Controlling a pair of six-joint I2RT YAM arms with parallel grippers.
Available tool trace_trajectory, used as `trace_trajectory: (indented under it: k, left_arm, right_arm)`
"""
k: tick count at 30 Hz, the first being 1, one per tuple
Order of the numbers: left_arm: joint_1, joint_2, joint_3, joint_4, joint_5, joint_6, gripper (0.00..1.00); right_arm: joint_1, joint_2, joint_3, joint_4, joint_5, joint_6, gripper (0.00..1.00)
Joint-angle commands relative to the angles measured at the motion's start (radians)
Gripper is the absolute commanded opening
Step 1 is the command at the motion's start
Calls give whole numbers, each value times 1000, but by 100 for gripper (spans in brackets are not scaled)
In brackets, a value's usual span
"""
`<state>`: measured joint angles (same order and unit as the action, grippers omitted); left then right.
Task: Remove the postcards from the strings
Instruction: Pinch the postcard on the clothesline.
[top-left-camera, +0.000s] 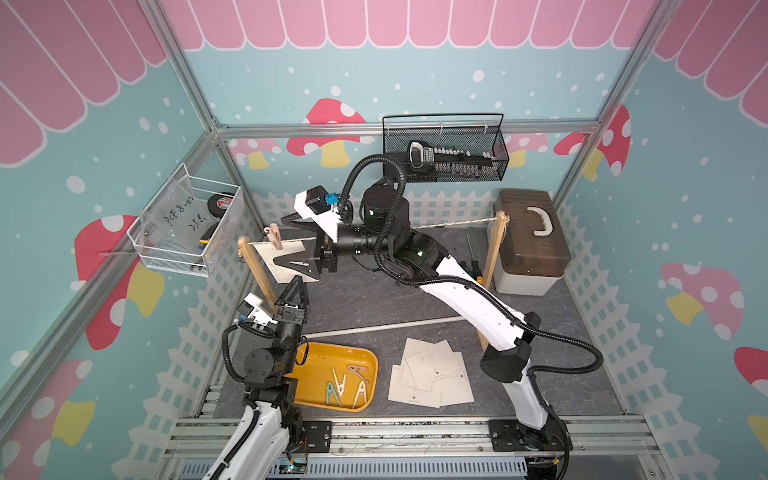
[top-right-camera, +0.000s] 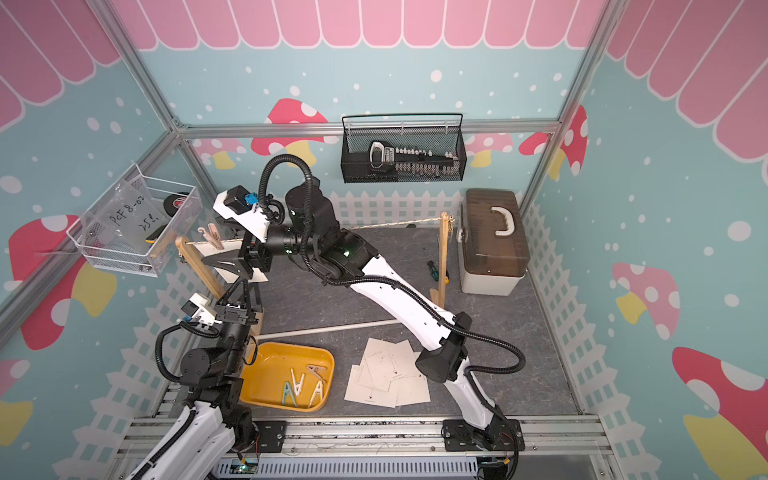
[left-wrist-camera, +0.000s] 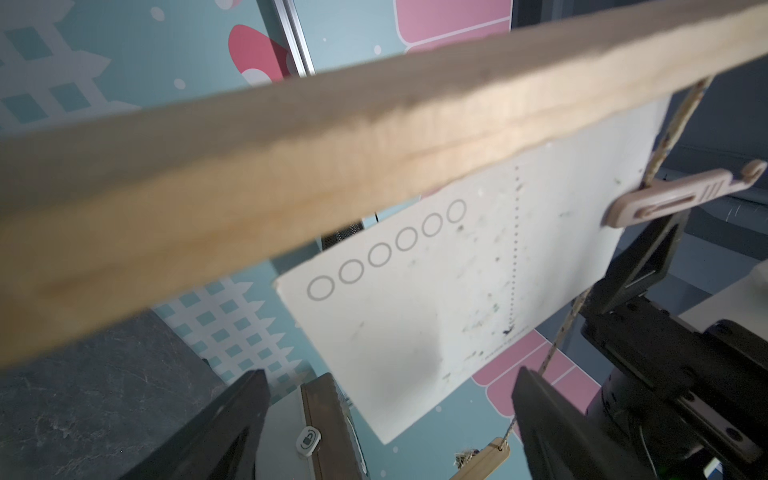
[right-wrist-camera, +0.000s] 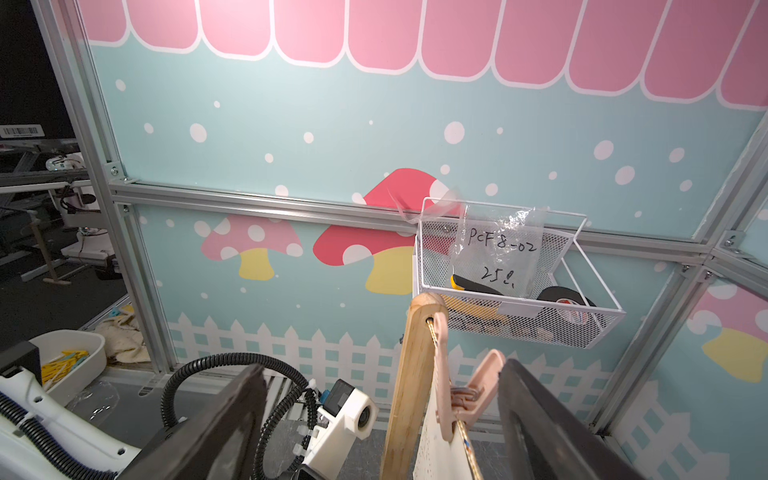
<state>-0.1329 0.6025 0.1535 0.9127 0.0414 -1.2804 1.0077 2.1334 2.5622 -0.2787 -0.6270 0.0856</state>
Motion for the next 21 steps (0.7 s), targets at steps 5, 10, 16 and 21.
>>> trace_trajectory:
  k: [5,10,16,21]
  left_arm:
    - [6,51,34,159,6,2,95]
    - [4,38,22,183,10,-17,87]
    - [0,-85,-21,75,-3,-14,62]
    - [0,-207,-37,-63,-33,5,55]
  right_arm:
    - [0,-15,1,7,-16,-41,86]
    - [0,-17,0,6,-7,-51,86]
    - [0,-9,0,6,5,-55,86]
    - [0,-2,2,11,19,-57,86]
